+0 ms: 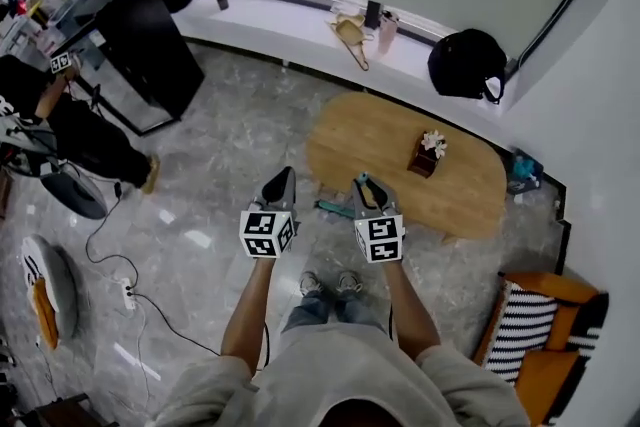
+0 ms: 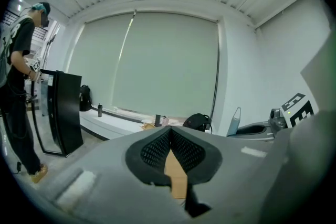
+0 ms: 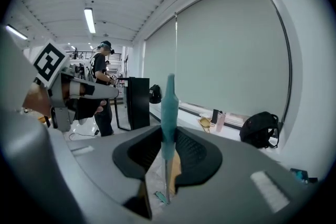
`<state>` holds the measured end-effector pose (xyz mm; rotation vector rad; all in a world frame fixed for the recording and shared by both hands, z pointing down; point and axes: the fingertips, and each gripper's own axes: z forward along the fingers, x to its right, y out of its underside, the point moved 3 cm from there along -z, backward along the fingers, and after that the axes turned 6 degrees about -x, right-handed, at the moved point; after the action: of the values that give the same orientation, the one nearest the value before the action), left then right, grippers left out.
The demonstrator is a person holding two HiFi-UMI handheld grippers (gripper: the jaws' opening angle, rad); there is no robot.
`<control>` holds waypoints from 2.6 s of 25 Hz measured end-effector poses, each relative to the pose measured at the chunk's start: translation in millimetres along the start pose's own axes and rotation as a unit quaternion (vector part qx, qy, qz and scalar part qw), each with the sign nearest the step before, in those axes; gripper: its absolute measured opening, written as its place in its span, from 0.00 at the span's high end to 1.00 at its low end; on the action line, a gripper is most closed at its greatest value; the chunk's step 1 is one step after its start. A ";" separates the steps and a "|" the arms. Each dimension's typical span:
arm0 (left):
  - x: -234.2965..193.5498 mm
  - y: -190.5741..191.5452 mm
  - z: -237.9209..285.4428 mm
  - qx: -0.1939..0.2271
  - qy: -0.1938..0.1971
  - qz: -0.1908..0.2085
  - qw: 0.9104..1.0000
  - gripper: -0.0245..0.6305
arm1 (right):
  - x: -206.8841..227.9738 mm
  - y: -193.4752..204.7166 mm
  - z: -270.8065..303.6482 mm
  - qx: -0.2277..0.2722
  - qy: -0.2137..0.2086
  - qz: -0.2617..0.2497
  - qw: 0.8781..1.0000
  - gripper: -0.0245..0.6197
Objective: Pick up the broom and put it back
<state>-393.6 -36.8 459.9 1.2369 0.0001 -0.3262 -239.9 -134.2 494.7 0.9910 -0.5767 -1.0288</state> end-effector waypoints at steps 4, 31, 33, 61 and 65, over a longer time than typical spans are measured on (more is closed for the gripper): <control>35.6 -8.1 24.6 -0.003 0.064 0.022 0.998 0.96 | 20.4 8.5 -29.5 0.003 0.049 0.023 0.999 0.83; 391.0 26.0 118.4 -0.058 0.356 0.124 0.925 0.96 | 216.0 164.8 -298.8 -0.037 0.338 0.161 0.927 0.83; 406.4 29.7 121.8 -0.060 0.353 0.126 0.925 0.96 | 225.5 175.2 -307.4 -0.042 0.332 0.165 0.928 0.83; 408.7 128.8 188.3 -0.151 0.352 0.132 0.914 0.96 | 280.1 295.5 -246.3 -0.114 0.300 0.205 0.925 0.83; 397.2 147.7 195.9 -0.164 0.350 0.128 0.914 0.96 | 278.0 308.6 -227.5 -0.127 0.289 0.209 0.925 0.83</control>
<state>-13.1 -272.8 592.2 0.9470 0.4879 0.3492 193.9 -242.3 650.9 0.8371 -0.1407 -0.3817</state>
